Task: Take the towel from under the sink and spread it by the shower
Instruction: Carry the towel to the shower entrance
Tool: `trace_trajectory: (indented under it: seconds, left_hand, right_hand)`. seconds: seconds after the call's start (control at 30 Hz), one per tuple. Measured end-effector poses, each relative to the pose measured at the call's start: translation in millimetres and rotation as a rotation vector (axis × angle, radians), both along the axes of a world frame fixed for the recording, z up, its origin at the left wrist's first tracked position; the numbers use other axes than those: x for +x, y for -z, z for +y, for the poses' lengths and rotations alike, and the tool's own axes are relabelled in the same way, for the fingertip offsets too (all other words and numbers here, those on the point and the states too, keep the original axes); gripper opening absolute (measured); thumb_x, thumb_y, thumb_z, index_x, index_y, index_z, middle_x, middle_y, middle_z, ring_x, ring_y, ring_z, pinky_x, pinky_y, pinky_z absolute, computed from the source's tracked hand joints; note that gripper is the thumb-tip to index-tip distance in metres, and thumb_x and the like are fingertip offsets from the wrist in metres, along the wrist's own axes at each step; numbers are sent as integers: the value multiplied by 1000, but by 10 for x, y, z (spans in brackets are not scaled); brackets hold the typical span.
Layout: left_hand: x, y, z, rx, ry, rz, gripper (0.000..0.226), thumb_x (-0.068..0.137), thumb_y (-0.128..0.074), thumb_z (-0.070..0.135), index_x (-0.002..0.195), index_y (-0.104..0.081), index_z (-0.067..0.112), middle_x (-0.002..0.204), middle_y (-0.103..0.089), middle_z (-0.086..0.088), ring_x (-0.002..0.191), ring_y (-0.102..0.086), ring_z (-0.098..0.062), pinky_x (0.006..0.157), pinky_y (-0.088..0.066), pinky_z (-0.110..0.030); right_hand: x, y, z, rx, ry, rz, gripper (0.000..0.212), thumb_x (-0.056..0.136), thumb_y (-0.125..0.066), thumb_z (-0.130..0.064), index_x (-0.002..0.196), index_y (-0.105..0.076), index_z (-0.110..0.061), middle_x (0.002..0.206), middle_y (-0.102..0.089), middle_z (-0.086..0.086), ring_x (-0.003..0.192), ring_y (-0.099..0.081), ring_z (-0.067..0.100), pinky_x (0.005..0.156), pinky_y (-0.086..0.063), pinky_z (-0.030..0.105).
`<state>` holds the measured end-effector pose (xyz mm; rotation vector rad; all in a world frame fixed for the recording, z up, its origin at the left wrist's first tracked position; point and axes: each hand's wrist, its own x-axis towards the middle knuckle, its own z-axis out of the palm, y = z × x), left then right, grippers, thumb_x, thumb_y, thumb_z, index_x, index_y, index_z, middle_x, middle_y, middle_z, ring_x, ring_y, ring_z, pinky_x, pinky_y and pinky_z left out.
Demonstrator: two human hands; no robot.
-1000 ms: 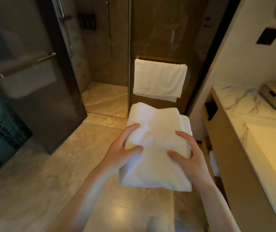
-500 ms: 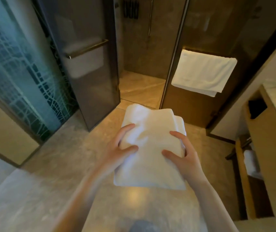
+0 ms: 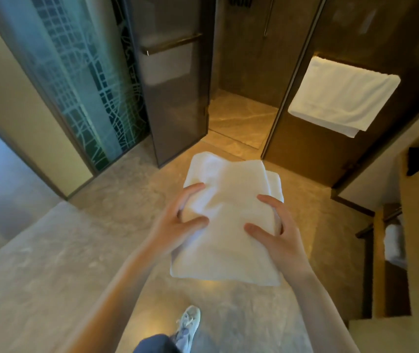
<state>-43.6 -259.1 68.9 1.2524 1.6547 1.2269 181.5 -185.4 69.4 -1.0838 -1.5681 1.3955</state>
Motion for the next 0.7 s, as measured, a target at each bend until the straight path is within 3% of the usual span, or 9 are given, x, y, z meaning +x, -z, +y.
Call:
trace_trajectory:
  seconds: [0.17, 0.37, 0.47, 0.7]
  left_hand:
    - [-66, 71, -551, -31, -60, -34, 67, 83, -74, 14, 126, -48, 59, 124, -42, 50, 123, -45, 10, 101, -45, -30]
    - [-579, 58, -828, -12, -38, -68, 66, 83, -73, 23, 130, -45, 59, 126, -41, 48, 112, -49, 15, 80, -51, -16]
    - [-1033, 51, -835, -45, -43, -42, 67, 77, -71, 33, 130, -42, 62, 125, -41, 49, 112, -50, 12, 88, -52, -29]
    - [-2474, -86, -670, -57, 43, 43, 66, 73, -67, 44, 131, -40, 62, 132, -35, 48, 125, -46, -1, 100, -47, -44]
  right_hand:
    - [-133, 65, -439, -10, -51, 8, 57, 75, -77, 5, 117, -60, -30, 93, -57, -46, 87, -59, -18, 63, -48, 5]
    - [-627, 45, -662, -35, -62, 22, 58, 75, -79, -4, 116, -61, -41, 101, -65, -31, 90, -65, -5, 65, -54, 15]
    - [-1085, 59, -686, -49, -68, 49, 56, 76, -78, -3, 117, -60, -38, 100, -66, -30, 90, -65, -5, 63, -53, 13]
    - [-2497, 86, -673, -70, 10, 109, 57, 76, -78, -3, 117, -61, -38, 108, -65, -19, 94, -63, -4, 67, -54, 16]
